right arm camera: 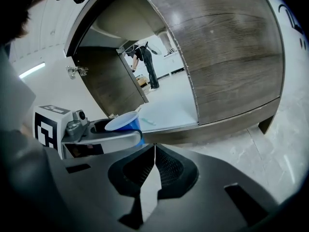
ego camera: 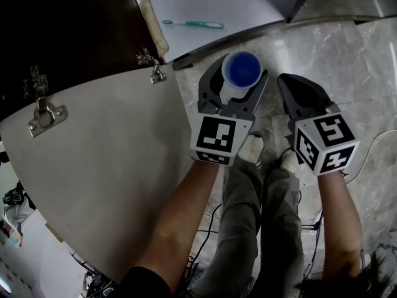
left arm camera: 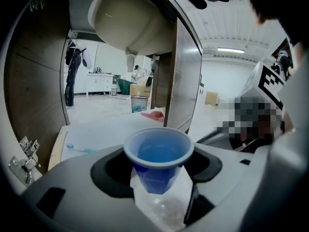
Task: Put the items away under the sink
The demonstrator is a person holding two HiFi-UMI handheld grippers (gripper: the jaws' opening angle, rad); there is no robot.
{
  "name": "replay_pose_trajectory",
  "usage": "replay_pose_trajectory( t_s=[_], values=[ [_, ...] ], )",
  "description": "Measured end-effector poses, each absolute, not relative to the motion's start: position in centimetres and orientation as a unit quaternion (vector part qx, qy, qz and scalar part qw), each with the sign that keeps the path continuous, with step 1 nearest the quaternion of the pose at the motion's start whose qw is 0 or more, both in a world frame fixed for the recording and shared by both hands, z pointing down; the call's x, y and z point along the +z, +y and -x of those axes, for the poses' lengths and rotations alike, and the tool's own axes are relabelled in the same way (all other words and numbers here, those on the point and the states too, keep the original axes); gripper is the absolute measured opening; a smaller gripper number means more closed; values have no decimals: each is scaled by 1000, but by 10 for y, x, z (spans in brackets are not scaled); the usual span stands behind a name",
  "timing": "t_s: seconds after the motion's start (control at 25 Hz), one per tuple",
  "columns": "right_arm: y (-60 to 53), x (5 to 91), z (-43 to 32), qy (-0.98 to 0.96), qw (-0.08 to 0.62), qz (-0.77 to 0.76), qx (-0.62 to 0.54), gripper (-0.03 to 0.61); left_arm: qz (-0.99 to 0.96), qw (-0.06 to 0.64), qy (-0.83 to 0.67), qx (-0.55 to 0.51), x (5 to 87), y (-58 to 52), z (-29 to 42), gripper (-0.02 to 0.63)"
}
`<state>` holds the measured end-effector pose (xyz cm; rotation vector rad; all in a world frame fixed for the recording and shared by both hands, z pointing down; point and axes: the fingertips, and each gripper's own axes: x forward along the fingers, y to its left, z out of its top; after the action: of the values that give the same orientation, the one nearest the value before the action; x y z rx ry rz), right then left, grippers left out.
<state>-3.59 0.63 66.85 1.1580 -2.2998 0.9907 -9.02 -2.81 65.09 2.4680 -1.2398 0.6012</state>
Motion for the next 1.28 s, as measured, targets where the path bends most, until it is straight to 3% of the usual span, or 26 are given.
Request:
replay_pose_trajectory(
  t_s=[1.28],
  values=[
    [-97, 690, 59, -839, 183, -422, 290, 35, -869, 55, -456, 186, 657, -162, 92, 307]
  ],
)
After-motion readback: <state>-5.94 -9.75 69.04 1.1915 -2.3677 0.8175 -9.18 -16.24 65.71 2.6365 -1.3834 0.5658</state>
